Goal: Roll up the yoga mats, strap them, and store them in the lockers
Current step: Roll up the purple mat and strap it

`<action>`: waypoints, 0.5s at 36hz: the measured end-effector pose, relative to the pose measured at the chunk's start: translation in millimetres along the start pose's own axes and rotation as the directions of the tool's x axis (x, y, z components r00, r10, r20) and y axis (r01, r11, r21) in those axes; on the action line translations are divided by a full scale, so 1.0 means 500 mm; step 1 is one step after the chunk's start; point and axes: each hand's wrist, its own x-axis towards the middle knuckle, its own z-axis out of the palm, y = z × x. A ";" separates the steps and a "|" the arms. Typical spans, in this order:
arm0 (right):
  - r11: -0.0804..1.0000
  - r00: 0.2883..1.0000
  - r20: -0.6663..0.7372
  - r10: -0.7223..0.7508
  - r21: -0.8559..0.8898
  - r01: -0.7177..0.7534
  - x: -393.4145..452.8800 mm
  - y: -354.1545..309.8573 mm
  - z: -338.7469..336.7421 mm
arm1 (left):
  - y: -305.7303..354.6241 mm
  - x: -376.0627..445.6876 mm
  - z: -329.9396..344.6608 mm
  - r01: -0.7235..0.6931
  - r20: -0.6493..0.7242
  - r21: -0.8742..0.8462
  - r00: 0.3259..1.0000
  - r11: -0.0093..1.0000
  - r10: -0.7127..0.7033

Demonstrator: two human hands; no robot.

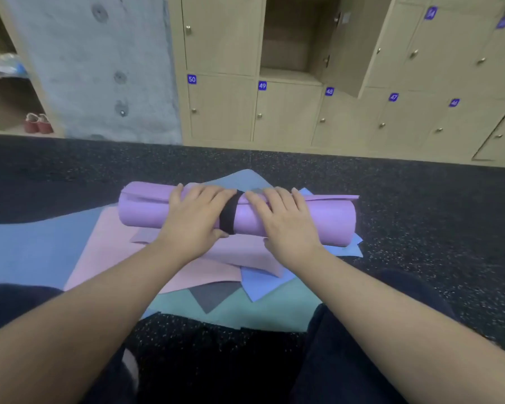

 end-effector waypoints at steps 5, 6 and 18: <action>0.997 0.999 0.006 0.051 -0.057 -0.050 0.010 0.105 -0.027 | 0.058 0.076 -0.017 -0.055 -0.091 0.027 0.994 0.998 0.057; 0.996 0.998 0.006 0.066 -0.064 -0.065 0.006 0.126 -0.030 | 0.075 0.088 -0.013 -0.057 -0.107 0.028 0.992 0.998 0.060; 0.902 0.891 0.140 0.432 -0.058 -0.428 -0.124 0.332 0.018 | 0.349 0.205 0.037 0.003 0.048 -0.346 0.999 0.938 0.015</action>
